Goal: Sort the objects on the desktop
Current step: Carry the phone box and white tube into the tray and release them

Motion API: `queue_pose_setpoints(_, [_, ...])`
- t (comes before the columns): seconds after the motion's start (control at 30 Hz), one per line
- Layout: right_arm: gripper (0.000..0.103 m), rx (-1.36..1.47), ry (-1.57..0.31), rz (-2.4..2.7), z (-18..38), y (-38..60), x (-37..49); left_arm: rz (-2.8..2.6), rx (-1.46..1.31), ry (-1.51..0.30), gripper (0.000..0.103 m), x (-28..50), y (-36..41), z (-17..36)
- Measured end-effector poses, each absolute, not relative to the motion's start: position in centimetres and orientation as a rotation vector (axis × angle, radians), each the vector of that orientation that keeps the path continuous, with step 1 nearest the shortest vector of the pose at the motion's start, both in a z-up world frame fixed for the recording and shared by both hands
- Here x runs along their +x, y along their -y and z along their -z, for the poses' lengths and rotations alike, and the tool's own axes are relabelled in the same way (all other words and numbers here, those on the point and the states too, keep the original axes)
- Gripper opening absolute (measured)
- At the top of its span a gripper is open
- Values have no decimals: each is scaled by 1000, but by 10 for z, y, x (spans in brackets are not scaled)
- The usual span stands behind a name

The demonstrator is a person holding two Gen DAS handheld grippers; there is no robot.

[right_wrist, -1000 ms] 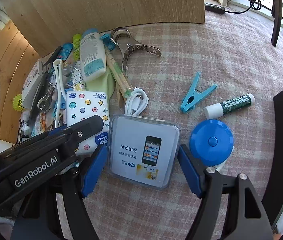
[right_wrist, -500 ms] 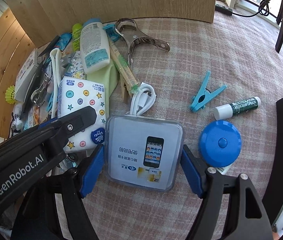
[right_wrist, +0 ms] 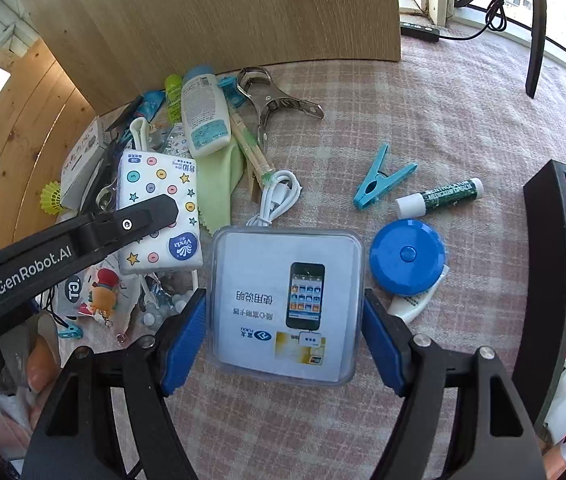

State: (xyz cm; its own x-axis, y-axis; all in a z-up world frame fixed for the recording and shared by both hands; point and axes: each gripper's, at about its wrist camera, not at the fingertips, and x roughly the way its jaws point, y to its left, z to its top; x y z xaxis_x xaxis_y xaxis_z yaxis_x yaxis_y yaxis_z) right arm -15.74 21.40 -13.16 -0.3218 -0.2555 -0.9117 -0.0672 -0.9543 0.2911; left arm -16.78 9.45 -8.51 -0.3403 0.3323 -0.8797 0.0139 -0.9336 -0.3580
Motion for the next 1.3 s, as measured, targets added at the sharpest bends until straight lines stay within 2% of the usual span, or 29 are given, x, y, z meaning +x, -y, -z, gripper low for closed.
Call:
queue_pose_setpoints(0.33, [72,1710,452,2601,94,-294,-117,-2292,-1562,369,23,-144,-164,54])
queue_pose_setpoints(0.57, [72,1704,598,2764,73,-393,-88,-2169,-1500,292,23,-134,-253,40])
queue_pose_setpoints(0.97, [72,1749,875,2977,64,-528,-10,-2013,-1378,22,24,-82,-418,18])
queue_pose_setpoints(1.0, [72,1755,886,2988,64,-534,-5,-2003,-1367,23,25,-79,-425,16])
queue_pose_setpoints(1.03, [72,1761,891,2994,64,-538,-2,-1997,-1352,16,31,-77,-431,15])
queue_pose_setpoints(1.07, [73,1765,886,2997,65,-541,0,-1995,-1350,-14,39,-75,-437,14])
queue_pose_setpoints(1.1, [73,1781,876,2998,64,-544,1,-1998,-1352,-40,57,-73,-440,13])
queue_pose_setpoints(1.13, [73,1807,869,3004,64,-546,1,-2005,-1337,-49,59,-71,-440,12])
queue_pose_setpoints(1.3, [73,1801,891,3026,63,-547,3,-2037,-1345,-88,59,-76,-425,19])
